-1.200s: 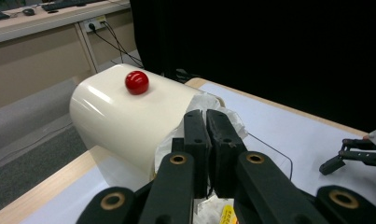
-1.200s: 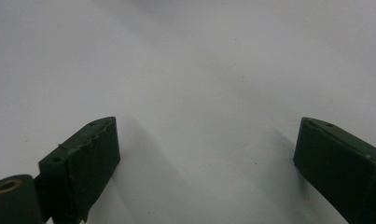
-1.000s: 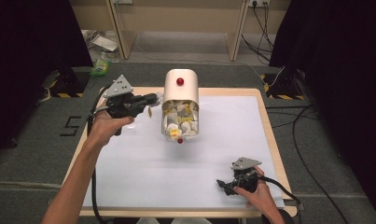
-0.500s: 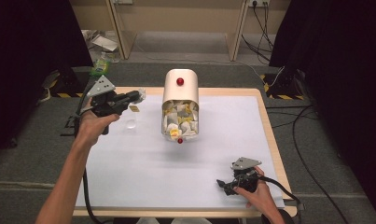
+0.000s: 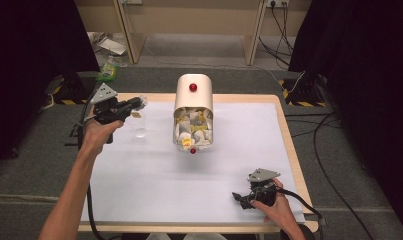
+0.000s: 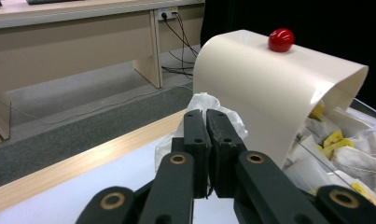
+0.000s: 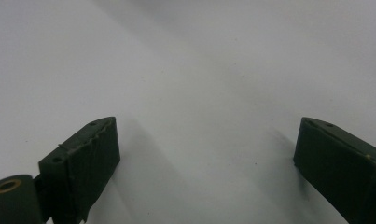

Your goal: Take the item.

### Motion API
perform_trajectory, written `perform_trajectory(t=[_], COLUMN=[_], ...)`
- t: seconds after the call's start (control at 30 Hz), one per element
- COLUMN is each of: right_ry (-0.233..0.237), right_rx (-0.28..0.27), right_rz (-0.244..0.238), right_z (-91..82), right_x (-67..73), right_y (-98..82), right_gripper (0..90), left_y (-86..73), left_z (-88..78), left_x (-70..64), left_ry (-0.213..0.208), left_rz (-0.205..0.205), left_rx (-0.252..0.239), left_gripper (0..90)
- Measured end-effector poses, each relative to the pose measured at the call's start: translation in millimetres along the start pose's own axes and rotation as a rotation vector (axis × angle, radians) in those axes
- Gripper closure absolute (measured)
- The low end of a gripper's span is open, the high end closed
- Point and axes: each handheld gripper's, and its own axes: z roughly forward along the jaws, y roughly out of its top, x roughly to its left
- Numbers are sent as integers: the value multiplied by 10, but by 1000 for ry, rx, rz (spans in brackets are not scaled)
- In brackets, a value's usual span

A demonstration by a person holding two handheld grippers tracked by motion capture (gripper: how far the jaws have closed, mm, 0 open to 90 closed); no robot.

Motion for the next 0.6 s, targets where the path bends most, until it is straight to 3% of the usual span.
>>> perform_trajectory(t=[0.6], right_ry=[-1], right_rx=[0], right_rz=[-1], right_z=[0], right_x=[1], right_y=[0], right_gripper=[76], left_y=[-196], left_z=[186], left_x=[256], left_ry=[55], left_rz=[-48], left_rx=[-11], left_gripper=[866])
